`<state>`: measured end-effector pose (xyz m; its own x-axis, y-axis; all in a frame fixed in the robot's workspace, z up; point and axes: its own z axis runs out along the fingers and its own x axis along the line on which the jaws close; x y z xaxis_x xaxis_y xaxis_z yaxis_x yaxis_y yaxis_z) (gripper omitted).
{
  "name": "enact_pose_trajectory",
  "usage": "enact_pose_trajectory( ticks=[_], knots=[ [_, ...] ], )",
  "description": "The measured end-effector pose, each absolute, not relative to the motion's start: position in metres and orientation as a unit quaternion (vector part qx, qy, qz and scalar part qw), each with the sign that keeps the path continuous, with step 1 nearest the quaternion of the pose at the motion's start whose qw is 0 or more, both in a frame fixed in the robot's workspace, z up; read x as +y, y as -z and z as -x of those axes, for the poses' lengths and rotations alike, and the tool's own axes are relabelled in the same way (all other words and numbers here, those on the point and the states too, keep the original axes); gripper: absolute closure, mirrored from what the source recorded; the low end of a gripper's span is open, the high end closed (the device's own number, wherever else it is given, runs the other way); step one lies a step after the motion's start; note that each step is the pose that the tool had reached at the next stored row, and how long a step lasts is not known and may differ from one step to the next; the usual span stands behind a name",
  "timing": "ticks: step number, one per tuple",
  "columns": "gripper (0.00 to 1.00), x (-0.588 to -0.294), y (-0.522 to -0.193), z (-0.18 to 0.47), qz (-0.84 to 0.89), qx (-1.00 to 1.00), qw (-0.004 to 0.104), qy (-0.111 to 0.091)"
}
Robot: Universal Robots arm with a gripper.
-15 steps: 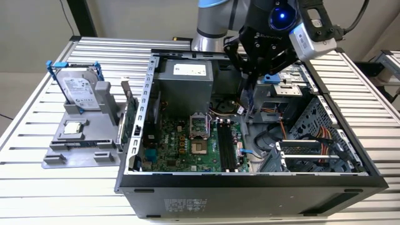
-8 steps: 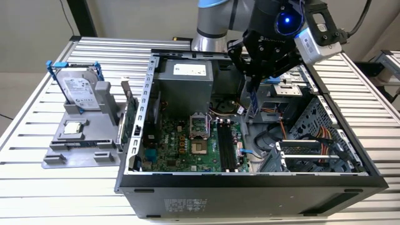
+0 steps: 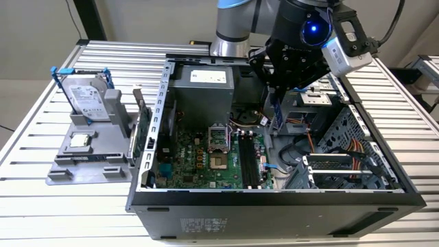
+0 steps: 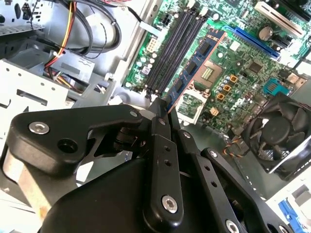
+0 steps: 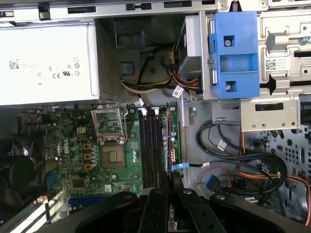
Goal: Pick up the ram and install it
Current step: 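Insert the ram into the slot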
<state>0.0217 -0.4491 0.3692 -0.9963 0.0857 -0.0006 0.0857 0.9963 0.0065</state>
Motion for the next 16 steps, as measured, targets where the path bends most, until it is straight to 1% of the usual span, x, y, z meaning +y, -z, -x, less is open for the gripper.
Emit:
enact_pose_trajectory(
  ticks=[16],
  knots=[
    [1.00, -0.449, -0.357, -0.022, -0.043, 0.999, 0.001, -0.003]
  ],
)
